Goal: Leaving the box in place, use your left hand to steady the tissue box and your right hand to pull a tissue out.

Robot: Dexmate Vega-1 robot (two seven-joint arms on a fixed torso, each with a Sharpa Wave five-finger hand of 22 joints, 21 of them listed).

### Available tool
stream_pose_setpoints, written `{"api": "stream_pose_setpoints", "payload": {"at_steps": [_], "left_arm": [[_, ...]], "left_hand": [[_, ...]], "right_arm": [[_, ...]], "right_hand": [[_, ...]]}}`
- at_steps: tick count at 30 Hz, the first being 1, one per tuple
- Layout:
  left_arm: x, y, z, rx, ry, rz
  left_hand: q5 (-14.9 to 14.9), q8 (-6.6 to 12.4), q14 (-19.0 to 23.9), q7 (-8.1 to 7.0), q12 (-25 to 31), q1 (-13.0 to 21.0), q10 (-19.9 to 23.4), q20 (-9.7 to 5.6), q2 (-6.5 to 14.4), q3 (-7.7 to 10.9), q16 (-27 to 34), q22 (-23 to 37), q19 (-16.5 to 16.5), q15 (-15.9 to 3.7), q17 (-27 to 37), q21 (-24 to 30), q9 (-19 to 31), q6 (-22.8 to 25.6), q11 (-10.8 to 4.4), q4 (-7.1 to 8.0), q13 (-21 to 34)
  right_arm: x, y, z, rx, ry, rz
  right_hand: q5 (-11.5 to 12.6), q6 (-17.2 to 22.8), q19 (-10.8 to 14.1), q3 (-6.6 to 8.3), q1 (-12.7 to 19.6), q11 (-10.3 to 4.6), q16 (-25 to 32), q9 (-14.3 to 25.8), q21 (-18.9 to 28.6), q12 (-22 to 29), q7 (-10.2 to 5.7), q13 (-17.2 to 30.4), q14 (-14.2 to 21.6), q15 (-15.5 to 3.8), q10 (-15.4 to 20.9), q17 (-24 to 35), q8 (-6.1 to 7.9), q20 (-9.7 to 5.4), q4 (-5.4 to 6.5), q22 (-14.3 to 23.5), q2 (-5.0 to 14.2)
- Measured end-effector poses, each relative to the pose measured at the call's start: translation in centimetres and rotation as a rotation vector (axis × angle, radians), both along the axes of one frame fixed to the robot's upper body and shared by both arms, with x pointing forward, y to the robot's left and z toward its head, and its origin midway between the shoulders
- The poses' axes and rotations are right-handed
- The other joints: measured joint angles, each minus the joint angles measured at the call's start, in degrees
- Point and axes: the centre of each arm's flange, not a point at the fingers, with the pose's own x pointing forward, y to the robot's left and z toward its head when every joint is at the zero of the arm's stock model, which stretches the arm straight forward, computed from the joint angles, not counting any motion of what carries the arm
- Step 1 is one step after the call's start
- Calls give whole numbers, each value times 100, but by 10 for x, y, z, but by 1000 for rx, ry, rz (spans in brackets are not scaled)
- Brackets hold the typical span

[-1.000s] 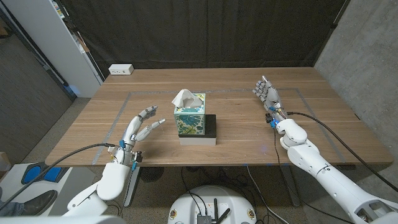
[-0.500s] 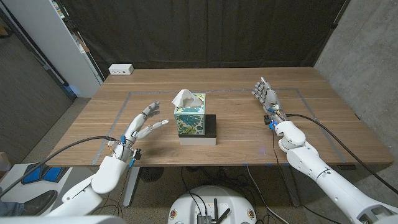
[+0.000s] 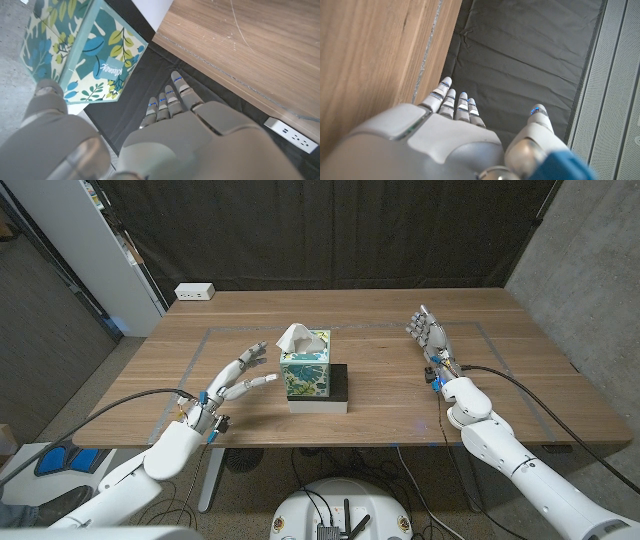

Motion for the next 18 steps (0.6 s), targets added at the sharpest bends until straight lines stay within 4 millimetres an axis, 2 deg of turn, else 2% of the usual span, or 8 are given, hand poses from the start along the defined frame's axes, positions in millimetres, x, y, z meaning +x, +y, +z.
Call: {"api": "stream_pose_setpoints", "payload": {"at_steps": [3,8,18], "left_arm": [[1,-1,1,17,9,-8],[2,-2,6,43,19,-25],[7,-5,15,61,28,-65]], "left_hand": [[0,-16,-71,-31,0,0,-69,2,0,-34,0,0,-79,34,0,-8,0,-68,-10,-12,-7],[0,-12,-91,-1,0,0,-69,-116,0,-55,0,0,-198,14,0,-21,0,-98,-10,7,-16],[0,101,40,-1,91,0,80,-179,0,-101,67,1,-134,-43,1,4,-1,90,-71,6,-15]], "right_arm": [[-3,1,-1,2,-4,0],[-6,2,-2,7,-11,-6],[-14,2,-5,19,-20,-16]], "right_hand": [[0,10,0,0,0,0,0,0,0,0,10,0,0,0,0,0,0,0,0,0,0],[0,10,0,0,0,0,0,0,0,0,10,0,0,0,0,0,0,0,0,0,0],[0,31,0,0,0,21,0,0,0,0,-11,0,0,0,21,1,0,0,0,0,0]]}}
